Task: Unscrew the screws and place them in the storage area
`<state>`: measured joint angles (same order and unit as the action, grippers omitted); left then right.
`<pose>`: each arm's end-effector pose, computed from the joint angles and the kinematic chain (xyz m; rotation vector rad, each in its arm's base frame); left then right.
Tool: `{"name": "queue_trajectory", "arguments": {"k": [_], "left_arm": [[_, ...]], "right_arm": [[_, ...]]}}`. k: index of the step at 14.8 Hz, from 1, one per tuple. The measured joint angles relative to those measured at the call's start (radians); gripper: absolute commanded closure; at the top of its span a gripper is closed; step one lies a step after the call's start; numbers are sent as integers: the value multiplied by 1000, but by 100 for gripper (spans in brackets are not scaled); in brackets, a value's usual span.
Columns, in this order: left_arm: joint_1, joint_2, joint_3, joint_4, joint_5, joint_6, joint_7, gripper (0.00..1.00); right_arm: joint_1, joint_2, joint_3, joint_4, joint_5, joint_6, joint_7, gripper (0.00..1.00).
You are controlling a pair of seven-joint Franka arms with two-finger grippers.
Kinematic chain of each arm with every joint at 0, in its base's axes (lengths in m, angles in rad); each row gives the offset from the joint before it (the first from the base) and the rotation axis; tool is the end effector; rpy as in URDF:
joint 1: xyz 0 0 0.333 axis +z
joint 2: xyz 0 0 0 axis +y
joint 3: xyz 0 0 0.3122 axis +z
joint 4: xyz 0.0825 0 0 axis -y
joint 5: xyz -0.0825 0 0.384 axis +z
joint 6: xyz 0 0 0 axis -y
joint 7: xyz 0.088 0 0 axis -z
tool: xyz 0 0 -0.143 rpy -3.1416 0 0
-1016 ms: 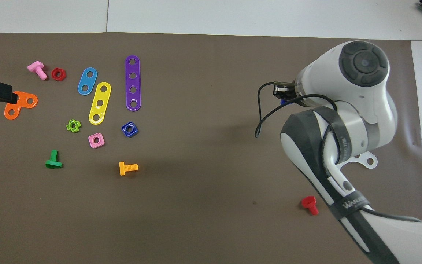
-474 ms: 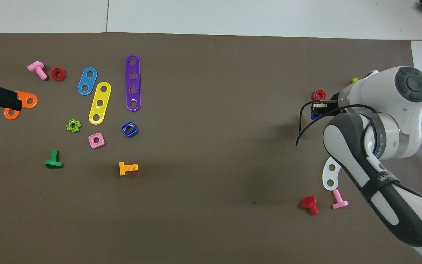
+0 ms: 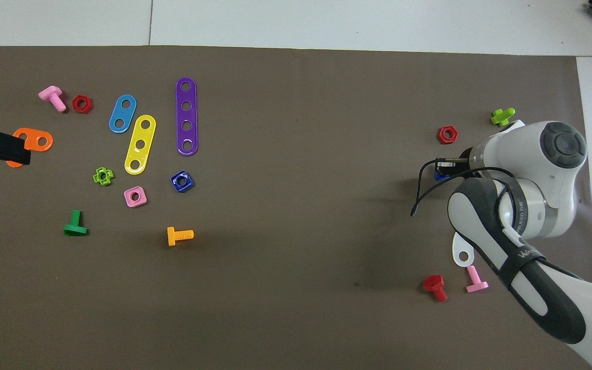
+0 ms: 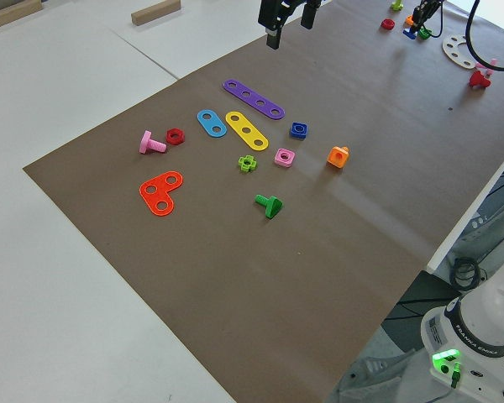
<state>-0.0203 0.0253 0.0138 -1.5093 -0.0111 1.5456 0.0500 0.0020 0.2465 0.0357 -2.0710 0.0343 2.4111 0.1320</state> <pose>0.5607 -0.0054 0.5973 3.1298 -0.0890 0.0176 0.5946 0.0233 0.2813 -3.0923 0.1862 -0.1404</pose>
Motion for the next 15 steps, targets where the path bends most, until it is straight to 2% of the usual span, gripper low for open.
{"name": "queue_trajectory", "arguments": {"k": [1, 2, 6, 8, 12, 15], "left_arm": [[0, 0, 2, -1, 0, 0, 0, 0], [0, 0, 3, -1, 0, 0, 0, 0], [0, 0, 3, -1, 0, 0, 0, 0], [0, 0, 4, -1, 0, 0, 0, 0], [0, 0, 4, -1, 0, 0, 0, 0], [0, 0, 4, -1, 0, 0, 0, 0]], "right_arm": [[-1, 5, 0, -2, 0, 5, 0, 16], [-1, 9, 0, -3, 0, 10, 0, 0], [0, 11, 1, 12, 0, 32, 0, 0], [0, -12, -1, 61, -12, -8, 0, 0], [-7, -86, -7, 235, -32, -263, 33, 0], [-12, -164, -19, 313, -61, -426, 70, 0]]}}
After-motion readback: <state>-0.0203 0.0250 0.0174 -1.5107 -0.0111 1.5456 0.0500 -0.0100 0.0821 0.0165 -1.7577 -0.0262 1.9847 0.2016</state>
